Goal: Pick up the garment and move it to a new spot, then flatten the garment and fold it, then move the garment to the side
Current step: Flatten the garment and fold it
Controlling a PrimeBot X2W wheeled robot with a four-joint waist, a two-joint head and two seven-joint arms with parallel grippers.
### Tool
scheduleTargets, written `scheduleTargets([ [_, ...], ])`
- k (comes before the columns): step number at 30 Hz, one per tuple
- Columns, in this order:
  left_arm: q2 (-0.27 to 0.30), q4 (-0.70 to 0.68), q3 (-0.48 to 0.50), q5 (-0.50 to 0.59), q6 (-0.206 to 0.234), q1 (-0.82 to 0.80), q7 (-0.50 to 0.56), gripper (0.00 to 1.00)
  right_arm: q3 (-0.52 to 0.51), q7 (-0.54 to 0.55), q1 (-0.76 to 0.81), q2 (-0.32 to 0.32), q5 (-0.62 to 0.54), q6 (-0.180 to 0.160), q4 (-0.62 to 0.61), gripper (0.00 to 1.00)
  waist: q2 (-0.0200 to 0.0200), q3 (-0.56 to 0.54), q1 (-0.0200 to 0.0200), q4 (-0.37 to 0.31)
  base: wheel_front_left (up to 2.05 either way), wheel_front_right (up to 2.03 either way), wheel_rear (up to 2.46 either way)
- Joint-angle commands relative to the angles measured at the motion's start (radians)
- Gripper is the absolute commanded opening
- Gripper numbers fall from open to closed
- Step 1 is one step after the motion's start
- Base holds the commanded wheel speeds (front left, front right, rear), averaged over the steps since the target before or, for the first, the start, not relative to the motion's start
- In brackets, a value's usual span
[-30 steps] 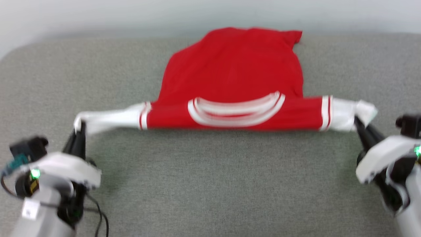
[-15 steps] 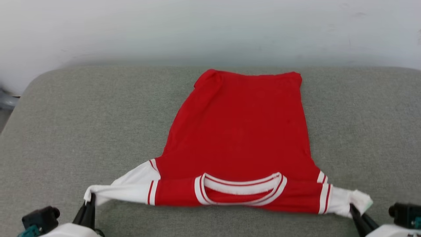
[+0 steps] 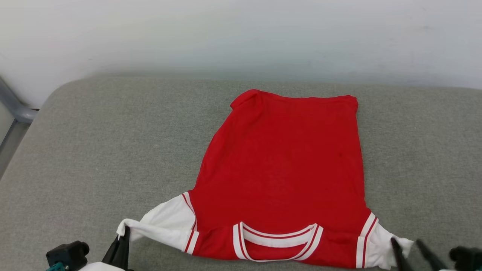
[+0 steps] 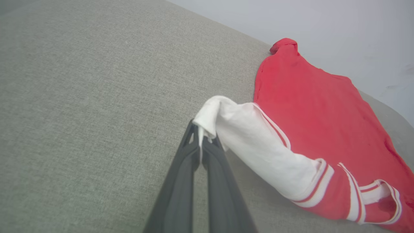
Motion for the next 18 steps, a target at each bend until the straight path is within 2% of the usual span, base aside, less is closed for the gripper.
scheduleTargets([
  [1,0.004,-0.010,-0.001,0.010,-0.006,-0.017,-0.007,0.00,-0.017,-0.025,-0.034,0.003,0.005,-0.001,-0.013,1.00,-0.0001,0.004,0.0001,0.006,0.00,0.00,0.00],
  [7,0.006,-0.046,-0.013,0.032,-0.008,-0.055,-0.017,0.00,-0.135,-0.056,-0.197,0.005,0.009,-0.001,0.027,1.00,-0.0001,0.044,0.0001,0.023,0.00,0.00,0.00],
  [11,-0.002,-0.072,-0.027,0.054,-0.016,-0.105,-0.028,0.00,-0.188,-0.020,-0.381,-0.041,0.017,-0.001,0.139,1.00,-0.0001,0.111,0.0001,0.047,0.00,0.00,0.00],
  [18,-0.047,-0.057,-0.076,0.087,-0.057,-0.240,-0.054,0.00,-0.184,0.053,-0.700,-0.160,0.017,-0.001,0.328,1.00,-0.0001,0.249,0.0001,0.123,0.00,0.00,0.00],
])
